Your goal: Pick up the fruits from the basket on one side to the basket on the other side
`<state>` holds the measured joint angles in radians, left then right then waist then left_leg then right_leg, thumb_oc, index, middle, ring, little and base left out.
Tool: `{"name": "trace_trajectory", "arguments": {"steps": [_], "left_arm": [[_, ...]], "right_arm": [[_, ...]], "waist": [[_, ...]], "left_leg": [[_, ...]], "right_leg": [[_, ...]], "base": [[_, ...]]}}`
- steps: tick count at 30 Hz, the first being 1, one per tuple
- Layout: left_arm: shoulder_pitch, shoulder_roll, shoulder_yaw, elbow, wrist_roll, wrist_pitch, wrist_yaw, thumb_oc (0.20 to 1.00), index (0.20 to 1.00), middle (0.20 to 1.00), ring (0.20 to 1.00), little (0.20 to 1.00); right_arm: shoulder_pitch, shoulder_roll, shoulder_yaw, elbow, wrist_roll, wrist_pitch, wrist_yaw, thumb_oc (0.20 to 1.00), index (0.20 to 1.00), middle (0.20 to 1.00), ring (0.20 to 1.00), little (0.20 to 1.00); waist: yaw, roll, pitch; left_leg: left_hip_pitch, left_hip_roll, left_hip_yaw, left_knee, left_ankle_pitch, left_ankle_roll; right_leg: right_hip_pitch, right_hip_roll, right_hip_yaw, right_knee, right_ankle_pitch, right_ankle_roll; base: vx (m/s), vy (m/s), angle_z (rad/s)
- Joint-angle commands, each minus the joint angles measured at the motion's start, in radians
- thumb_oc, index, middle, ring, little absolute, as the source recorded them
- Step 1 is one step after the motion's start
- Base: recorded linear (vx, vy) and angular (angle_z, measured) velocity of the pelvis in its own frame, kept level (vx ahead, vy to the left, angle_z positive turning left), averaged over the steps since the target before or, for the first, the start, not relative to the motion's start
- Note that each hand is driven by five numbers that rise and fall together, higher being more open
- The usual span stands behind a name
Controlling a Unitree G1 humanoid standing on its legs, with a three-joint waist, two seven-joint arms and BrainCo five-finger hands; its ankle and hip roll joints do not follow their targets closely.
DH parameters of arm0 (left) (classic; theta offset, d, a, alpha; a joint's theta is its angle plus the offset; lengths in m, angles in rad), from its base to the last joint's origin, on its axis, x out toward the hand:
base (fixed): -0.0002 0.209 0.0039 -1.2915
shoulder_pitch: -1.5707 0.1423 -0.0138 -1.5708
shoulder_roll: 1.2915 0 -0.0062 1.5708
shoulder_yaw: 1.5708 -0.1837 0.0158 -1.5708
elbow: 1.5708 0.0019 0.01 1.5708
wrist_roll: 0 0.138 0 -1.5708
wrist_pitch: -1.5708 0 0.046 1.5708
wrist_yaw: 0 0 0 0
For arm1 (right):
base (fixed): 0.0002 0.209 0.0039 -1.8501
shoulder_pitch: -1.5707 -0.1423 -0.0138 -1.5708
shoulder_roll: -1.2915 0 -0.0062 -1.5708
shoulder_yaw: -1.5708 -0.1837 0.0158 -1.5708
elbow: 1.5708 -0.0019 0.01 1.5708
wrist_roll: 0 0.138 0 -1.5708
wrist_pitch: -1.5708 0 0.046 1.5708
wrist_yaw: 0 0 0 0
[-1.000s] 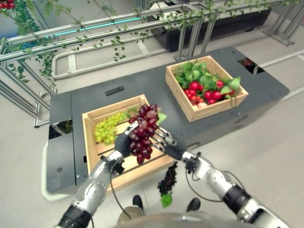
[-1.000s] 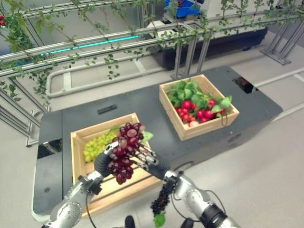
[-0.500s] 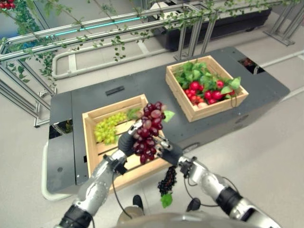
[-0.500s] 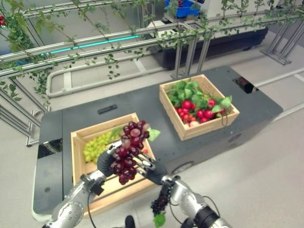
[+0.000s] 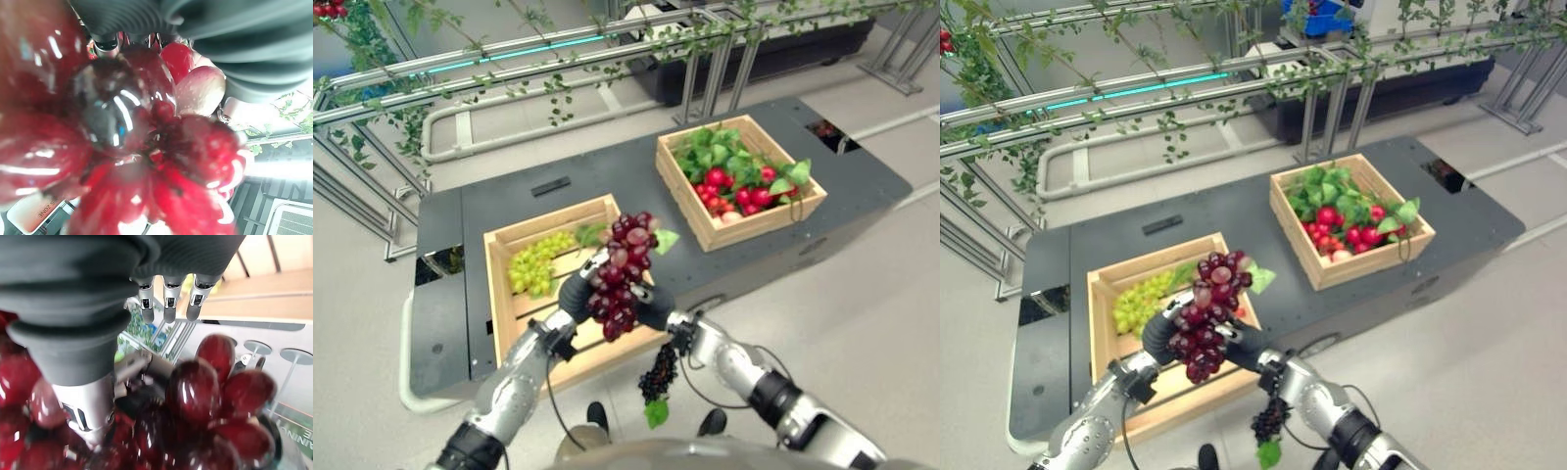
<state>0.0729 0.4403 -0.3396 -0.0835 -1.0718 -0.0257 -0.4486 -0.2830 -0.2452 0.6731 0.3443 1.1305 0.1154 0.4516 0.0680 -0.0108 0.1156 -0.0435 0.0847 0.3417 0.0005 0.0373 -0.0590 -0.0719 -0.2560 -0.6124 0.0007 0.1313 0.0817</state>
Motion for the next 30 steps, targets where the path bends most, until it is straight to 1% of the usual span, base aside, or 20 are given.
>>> {"name": "trace_trajectory", "arguments": {"steps": [1, 8, 14, 15, 17, 18, 19, 30], "left_arm": [[-0.061, -0.003, 0.001, -0.031, 0.045, -0.046, -0.045, 0.200, 0.200, 0.200, 0.200, 0.200], [-0.033, 0.004, 0.024, -0.001, 0.064, -0.052, -0.046, 0.200, 0.200, 0.200, 0.200, 0.200], [-0.022, 0.005, 0.034, 0.008, 0.072, -0.050, -0.051, 0.200, 0.200, 0.200, 0.200, 0.200], [-0.019, 0.006, 0.035, 0.008, 0.072, -0.049, -0.051, 0.200, 0.200, 0.200, 0.200, 0.200], [-0.016, 0.007, 0.038, 0.010, 0.074, -0.050, -0.050, 0.200, 0.200, 0.200, 0.200, 0.200], [-0.016, 0.007, 0.038, 0.010, 0.074, -0.050, -0.050, 0.200, 0.200, 0.200, 0.200, 0.200], [-0.011, 0.008, 0.041, 0.014, 0.078, -0.049, -0.050, 0.200, 0.200, 0.200, 0.200, 0.200], [-0.001, 0.019, 0.044, 0.030, 0.107, -0.054, -0.049, 0.200, 0.200, 0.200, 0.200, 0.200]], "right_arm": [[-0.079, 0.018, -0.004, -0.125, 0.070, -0.039, 0.065, 1.000, 1.000, 1.000, 1.000, 1.000], [-0.064, -0.010, -0.033, -0.149, 0.083, -0.058, 0.057, 1.000, 1.000, 1.000, 1.000, 1.000], [-0.054, -0.019, -0.048, -0.149, 0.079, -0.057, 0.055, 1.000, 1.000, 1.000, 1.000, 1.000], [-0.054, -0.015, -0.051, -0.148, 0.081, -0.059, 0.055, 0.896, 0.896, 0.896, 0.896, 0.896], [-0.053, -0.015, -0.055, -0.150, 0.083, -0.061, 0.054, 0.608, 0.608, 0.608, 0.608, 0.608], [-0.053, -0.015, -0.055, -0.150, 0.083, -0.061, 0.054, 0.608, 0.608, 0.608, 0.608, 0.608], [-0.052, -0.015, -0.061, -0.155, 0.087, -0.064, 0.053, 0.200, 0.200, 0.200, 0.200, 0.200], [-0.049, -0.006, -0.090, -0.154, 0.098, -0.081, 0.043, 0.200, 0.200, 0.200, 0.200, 0.200]], "waist": [[0.008, -0.012, -0.012], [0.009, -0.012, -0.018], [0.007, -0.010, -0.019], [0.008, -0.009, -0.019], [0.009, -0.009, -0.018], [0.009, -0.009, -0.018], [0.009, -0.009, -0.017], [0.009, -0.008, -0.021]], "left_leg": [[-0.006, -0.012, -0.006, 0.012, -0.015, -0.022], [-0.002, -0.010, -0.004, 0.011, -0.015, -0.021], [0.002, -0.010, -0.005, 0.010, -0.016, -0.021], [0.003, -0.010, -0.004, 0.009, -0.015, -0.022], [0.003, -0.010, -0.005, 0.010, -0.016, -0.021], [0.004, -0.010, -0.005, 0.009, -0.016, -0.021], [0.005, -0.010, -0.006, 0.009, -0.016, -0.021], [0.010, -0.011, -0.003, 0.010, -0.018, -0.019]], "right_leg": [[0.042, -0.036, -0.039, 0.064, -0.049, 0.073], [0.043, -0.033, -0.037, 0.062, -0.048, 0.074], [0.046, -0.032, -0.038, 0.064, -0.051, 0.072], [0.046, -0.032, -0.038, 0.064, -0.051, 0.072], [0.048, -0.031, -0.037, 0.063, -0.051, 0.072], [0.048, -0.031, -0.037, 0.063, -0.051, 0.072], [0.049, -0.031, -0.037, 0.063, -0.051, 0.072], [0.053, -0.032, -0.037, 0.063, -0.050, 0.074]], "base": [[0.00, 0.000, 0.00], [0.00, -0.001, 0.00], [0.00, 0.000, 0.00], [0.00, 0.000, 0.00], [0.00, 0.000, 0.00], [0.00, 0.000, 0.00], [0.00, 0.000, 0.00], [0.00, 0.000, 0.00]]}}
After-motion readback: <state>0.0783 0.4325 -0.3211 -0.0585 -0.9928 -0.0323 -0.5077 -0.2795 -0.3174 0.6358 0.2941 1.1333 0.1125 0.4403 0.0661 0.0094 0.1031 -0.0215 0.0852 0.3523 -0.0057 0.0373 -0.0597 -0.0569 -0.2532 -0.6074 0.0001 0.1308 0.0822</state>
